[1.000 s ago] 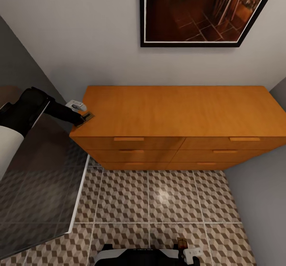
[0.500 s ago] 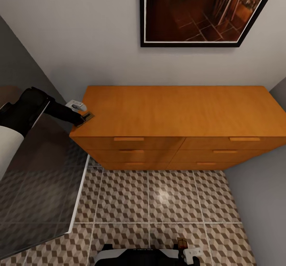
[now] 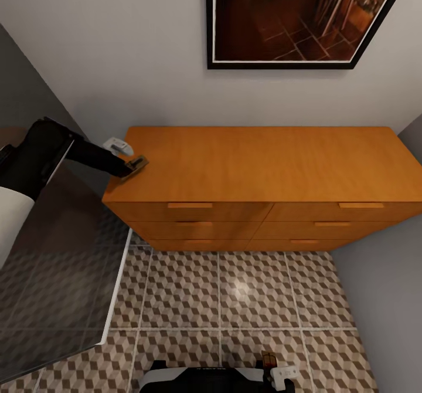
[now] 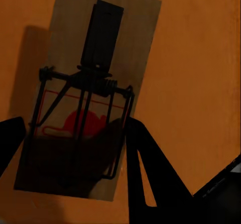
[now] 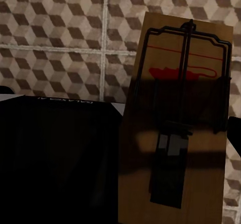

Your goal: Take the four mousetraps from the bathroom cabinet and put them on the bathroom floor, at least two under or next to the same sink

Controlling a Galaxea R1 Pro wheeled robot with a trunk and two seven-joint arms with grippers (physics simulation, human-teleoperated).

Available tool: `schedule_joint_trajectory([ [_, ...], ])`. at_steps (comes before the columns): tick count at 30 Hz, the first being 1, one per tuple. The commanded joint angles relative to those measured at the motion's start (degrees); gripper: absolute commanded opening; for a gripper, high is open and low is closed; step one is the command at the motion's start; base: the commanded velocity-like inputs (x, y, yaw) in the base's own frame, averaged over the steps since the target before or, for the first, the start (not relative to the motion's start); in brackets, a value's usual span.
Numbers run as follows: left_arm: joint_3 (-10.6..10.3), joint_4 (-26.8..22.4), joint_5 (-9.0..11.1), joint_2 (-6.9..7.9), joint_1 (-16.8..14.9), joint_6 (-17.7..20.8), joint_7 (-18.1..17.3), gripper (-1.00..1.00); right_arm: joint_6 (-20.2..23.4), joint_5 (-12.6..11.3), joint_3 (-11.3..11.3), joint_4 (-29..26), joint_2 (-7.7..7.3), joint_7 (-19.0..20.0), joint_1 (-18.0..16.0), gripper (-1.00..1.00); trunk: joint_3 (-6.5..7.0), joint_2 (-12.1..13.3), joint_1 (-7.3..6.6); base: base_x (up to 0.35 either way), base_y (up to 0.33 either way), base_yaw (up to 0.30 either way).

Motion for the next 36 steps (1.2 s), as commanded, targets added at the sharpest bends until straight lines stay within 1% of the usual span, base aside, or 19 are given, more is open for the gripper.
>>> schedule_joint_trajectory([
  [1,0.0,-0.6,-0.6,0.04,-0.1,0.4,-1.1,-1.00,-0.3,-0.7,0.2,0.1,0.01,0.6,-0.1,-1.00,-0.08,-0.1,0.03,0.000,0.000,0.000],
  [5,-0.1,-1.8,-0.7,0.08,-0.1,1.3,-1.6,-1.00,-0.3,-0.7,0.2,0.1,0.02,0.6,-0.1,-1.00,-0.08,-0.1,0.03,-0.006,0.000,0.000],
  [9,-0.2,-1.8,-0.7,0.12,-0.1,1.5,-1.7,-1.00,-0.3,-0.7,0.2,0.1,0.01,0.6,-0.1,-1.00,-0.08,-0.1,0.03,-0.197,0.000,0.000],
  [16,-0.3,-1.6,-0.7,0.55,-0.1,1.5,-1.7,-1.00,-0.3,-0.7,0.2,0.1,0.01,0.6,-0.1,-1.00,-0.08,-0.1,0.03,-0.321,0.000,0.000],
  [36,-0.7,-1.5,-0.8,0.45,-0.1,1.5,-1.8,-1.00,-0.3,-0.7,0.2,0.1,0.01,0.6,-0.1,-1.00,-0.08,-0.1,0.03,-0.335,-0.010,0.000],
])
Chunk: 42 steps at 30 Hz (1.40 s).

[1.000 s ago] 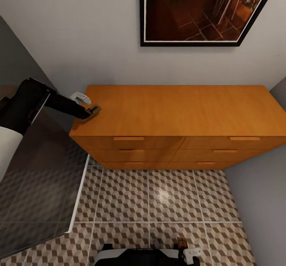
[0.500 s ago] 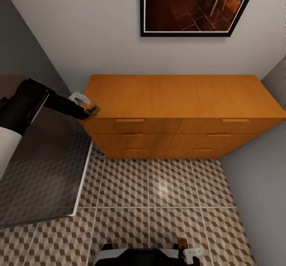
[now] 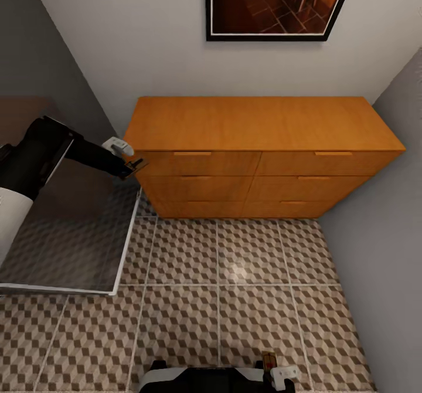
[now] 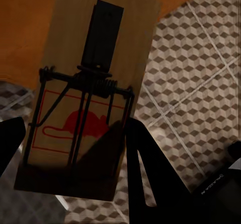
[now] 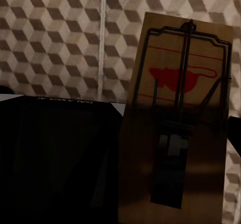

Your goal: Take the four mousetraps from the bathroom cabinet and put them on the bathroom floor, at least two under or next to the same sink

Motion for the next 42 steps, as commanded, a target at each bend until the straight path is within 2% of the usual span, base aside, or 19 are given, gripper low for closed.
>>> schedule_joint_trajectory([
  [1,-0.1,-0.1,-0.6,-0.06,0.0,0.3,-0.7,-1.00,-0.3,-0.7,0.2,0.1,0.01,0.6,-0.1,-1.00,-0.08,-0.1,0.00,-0.263,-0.068,0.000],
  [4,-2.6,-0.1,-0.6,-0.42,0.1,0.1,-0.7,-1.00,-0.3,-0.7,0.2,0.1,0.01,0.6,-0.1,-1.00,-0.08,-0.1,0.00,-0.090,-0.024,0.000],
  [9,-13.2,-0.1,-0.4,-1.14,1.6,0.1,-0.8,-1.00,-0.3,-0.7,0.2,0.1,-0.03,0.6,-0.1,-1.00,-0.08,-0.1,0.00,-0.018,-0.005,0.000],
  [11,-15.3,0.3,-0.4,-1.85,2.6,0.1,-0.7,-1.00,-0.3,-0.7,0.2,0.1,-0.04,0.6,-0.1,-1.00,-0.08,-0.1,0.00,-0.004,-0.001,0.000],
  [13,-16.6,1.3,-0.4,-3.25,4.5,-0.1,-0.6,-1.00,-0.3,-0.7,0.2,0.1,-0.02,0.6,-0.1,-1.00,-0.08,-0.1,0.00,-0.002,0.000,0.000],
  [14,-16.8,1.8,-0.4,-3.67,5.1,-0.1,-0.5,-1.00,-0.3,-0.7,0.2,0.1,-0.02,0.6,-0.1,-1.00,-0.08,-0.1,0.00,-0.001,0.000,0.000],
  [17,-17.4,5.2,-0.7,-6.79,8.8,-0.5,0.4,-1.00,-0.3,-0.7,0.2,0.1,0.00,0.6,-0.1,-1.00,-0.08,-0.1,0.00,0.000,0.000,0.000],
  [20,-17.5,9.7,-0.7,-10.17,12.5,-3.1,5.0,-1.00,-0.3,-0.7,0.2,0.1,0.00,0.6,-0.1,-1.00,-0.08,-0.1,0.00,0.000,0.000,0.000],
  [22,-17.5,13.9,-0.5,-12.65,14.5,-6.7,9.3,-1.00,-0.3,-0.7,0.2,0.1,0.00,0.6,-0.1,-1.00,-0.08,-0.1,0.00,0.000,0.000,0.000],
  [24,-17.5,20.8,-0.4,-15.82,16.2,-11.2,13.0,-1.00,-0.3,-0.7,0.2,0.1,0.01,0.6,-0.1,-1.00,-0.08,-0.1,0.00,0.000,0.000,0.000],
  [26,-17.5,26.9,-0.3,-18.20,16.8,-14.8,14.2,-1.00,-0.3,-0.7,0.2,0.1,0.01,0.6,-0.1,-1.00,-0.08,-0.1,0.00,0.000,0.000,0.000],
  [27,-17.5,28.4,-0.3,-18.73,16.9,-15.8,14.4,-1.00,-0.3,-0.7,0.2,0.1,0.01,0.6,-0.1,-1.00,-0.08,-0.1,0.00,0.000,0.000,0.000],
  [28,-17.5,32.9,-0.2,-20.17,17.1,-19.0,14.8,-1.00,-0.3,-0.7,0.2,0.1,-0.03,0.6,-0.1,-1.00,-0.08,-0.1,0.00,0.000,0.000,0.000],
  [31,-17.3,40.2,1.1,-21.91,17.3,-25.7,15.8,-1.00,-0.3,-0.8,0.2,0.1,-0.06,0.6,-0.1,-1.00,-0.08,-0.1,0.00,0.000,0.000,0.000],
  [33,-17.3,46.3,4.2,-22.98,17.7,-32.6,19.0,-1.00,-0.3,-0.8,0.2,0.1,-0.07,0.6,-0.1,-1.00,-0.08,-0.1,0.00,0.000,0.000,0.000],
  [35,-17.3,52.3,9.0,-24.31,18.6,-39.9,23.6,-1.00,-0.3,-0.8,0.2,0.1,-0.11,0.6,-0.1,-1.00,-0.08,-0.1,0.00,0.000,0.000,0.000],
  [37,-17.3,55.2,12.6,-25.00,20.1,-45.8,27.7,-1.00,-0.3,-0.8,0.2,0.1,-0.15,0.6,-0.1,-1.00,-0.08,-0.1,0.00,0.000,0.000,0.000],
  [38,-17.3,55.9,13.5,-25.10,21.1,-47.6,29.2,-1.00,-0.3,-0.7,0.2,0.1,-0.15,0.6,-0.1,-1.00,-0.08,-0.1,0.00,0.000,0.000,0.000],
  [42,-17.2,56.8,15.3,-24.61,24.0,-50.8,31.6,-1.00,-0.3,-0.7,0.2,0.1,-0.17,0.6,-0.1,-1.00,-0.08,-0.1,0.00,0.000,0.000,0.000],
])
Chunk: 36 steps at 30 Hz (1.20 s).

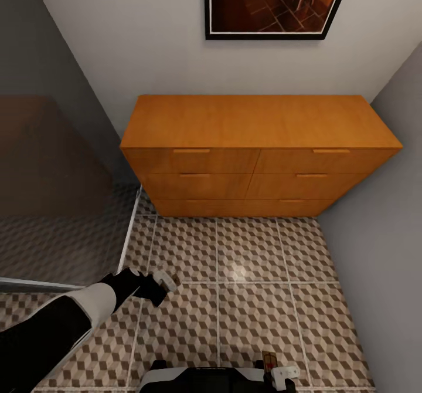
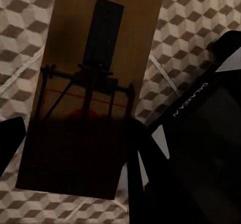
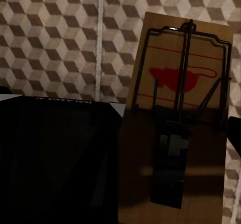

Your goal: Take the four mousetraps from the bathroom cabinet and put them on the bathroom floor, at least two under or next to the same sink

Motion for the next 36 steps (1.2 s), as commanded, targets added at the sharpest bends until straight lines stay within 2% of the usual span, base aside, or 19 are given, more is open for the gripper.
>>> schedule_joint_trajectory([
  [1,0.0,0.2,1.2,0.21,0.7,-0.8,-0.1,-1.00,-0.3,-0.7,0.2,0.1,0.00,0.6,0.0,-1.00,-0.07,-0.1,0.03,0.000,0.000,0.000],
  [3,0.0,0.3,2.9,0.68,2.0,-2.9,0.3,-1.00,-0.3,-0.7,0.2,0.1,0.00,0.6,0.0,-1.00,-0.07,-0.1,0.03,0.000,0.000,0.000],
  [4,0.0,0.3,4.7,0.89,2.8,-4.5,0.7,-1.00,-0.3,-0.7,0.2,0.1,-0.02,0.6,0.0,-1.00,-0.07,-0.1,0.03,0.000,0.000,0.000],
  [6,0.0,0.4,9.5,1.18,4.4,-7.0,2.5,-1.00,-0.3,-0.7,0.2,0.1,-0.16,0.6,0.0,-1.00,-0.07,-0.1,0.03,0.000,0.000,0.000],
  [9,0.0,0.4,16.6,1.65,7.3,-9.3,7.8,-1.00,-0.4,-0.7,0.2,0.0,-0.36,0.5,0.0,-1.00,-0.07,-0.1,0.03,0.000,0.000,0.000],
  [10,0.0,0.5,18.1,1.81,8.2,-10.5,9.2,-1.00,-0.4,-0.7,0.1,-0.1,-0.39,0.5,0.0,-1.00,-0.07,-0.1,0.03,0.000,0.000,0.000],
  [12,0.0,0.5,19.7,2.05,9.5,-12.8,11.0,-1.00,-0.5,-0.7,0.1,-0.1,-0.43,0.3,0.0,-1.00,-0.07,-0.1,0.03,0.000,0.000,0.000],
  [13,0.0,0.5,20.9,2.25,11.0,-15.7,13.1,-1.00,-1.5,-0.6,0.1,-0.1,-0.49,0.1,0.0,-1.00,-0.07,-0.1,0.03,0.000,0.000,0.000],
  [15,0.0,0.5,21.4,2.28,12.1,-18.1,15.5,-1.00,-2.9,-0.6,0.1,-0.2,-0.51,0.0,0.0,-1.00,-0.07,-0.1,0.03,0.000,0.000,0.000],
  [17,0.0,0.5,21.8,2.27,13.7,-22.5,20.2,-1.00,-4.6,-0.6,0.1,-0.2,-0.65,-0.5,0.0,-1.00,-0.07,-0.1,0.03,0.000,0.000,0.000],
  [21,0.0,0.5,22.0,2.12,17.5,-29.7,28.9,-1.00,-5.8,-0.6,0.0,-1.2,-3.11,-3.3,0.0,-1.00,-0.07,-0.1,0.03,0.000,0.000,0.000],
  [28,0.0,0.5,22.1,2.11,23.1,-39.6,32.7,-1.00,-5.7,-0.6,0.0,-6.9,-5.19,-4.5,0.0,-1.00,-0.07,-0.1,0.03,0.000,0.000,0.000],
  [31,0.0,0.6,22.1,2.07,24.8,-41.6,35.3,-1.00,-5.6,-0.6,0.0,-8.4,-5.71,-4.5,0.0,-1.00,-0.07,-0.1,0.03,0.000,0.000,0.000],
  [36,0.0,0.6,22.1,2.16,27.4,-46.3,40.6,-1.00,-5.8,-0.6,0.0,-9.9,-7.69,-4.5,0.0,-1.00,-0.07,-0.1,0.03,0.000,0.000,0.000],
])
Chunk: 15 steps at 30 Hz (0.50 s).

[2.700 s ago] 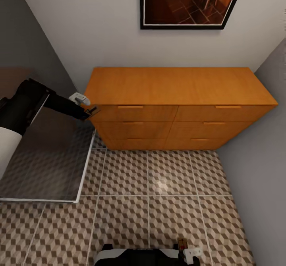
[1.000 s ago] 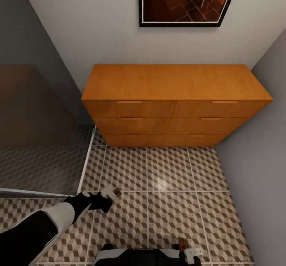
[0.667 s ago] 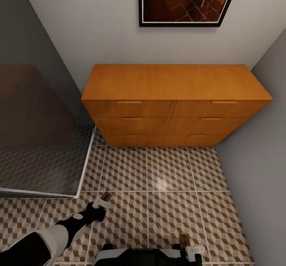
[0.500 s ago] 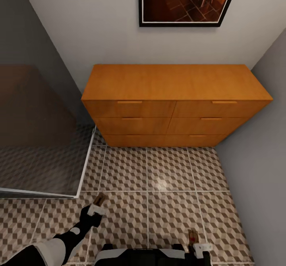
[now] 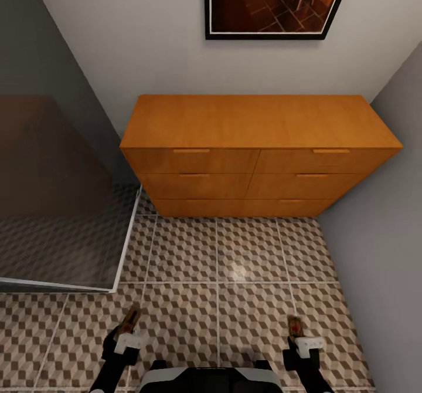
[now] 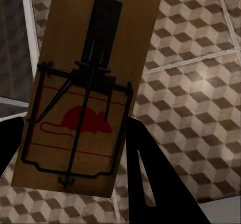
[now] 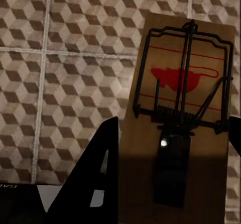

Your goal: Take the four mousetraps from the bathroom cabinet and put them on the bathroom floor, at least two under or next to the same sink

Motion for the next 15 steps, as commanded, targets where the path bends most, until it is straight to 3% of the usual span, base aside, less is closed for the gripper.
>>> schedule_joint_trajectory([
  [1,-0.5,0.1,0.1,-0.01,0.3,-1.5,1.1,-1.00,-0.4,-0.6,0.5,-0.1,-0.32,0.1,0.0,-1.00,-0.06,-0.1,0.03,0.000,0.000,0.000],
  [8,-0.5,0.1,0.7,-0.15,0.7,-2.6,2.5,-1.00,-2.8,-0.6,0.6,0.0,-0.68,0.1,0.0,-1.00,-0.06,-0.1,0.03,0.000,0.000,0.000],
  [11,-0.5,0.1,5.0,-0.15,0.9,-2.6,2.5,-1.00,-3.9,-0.5,0.6,0.4,-0.71,0.1,0.0,-1.00,-0.06,-0.1,0.03,0.000,0.000,0.000],
  [15,-0.5,0.1,7.3,-0.15,0.9,-2.5,2.5,-1.00,-4.0,-0.5,0.6,0.6,-0.71,0.1,0.0,-1.00,-0.06,-0.1,0.03,0.000,0.000,0.000],
])
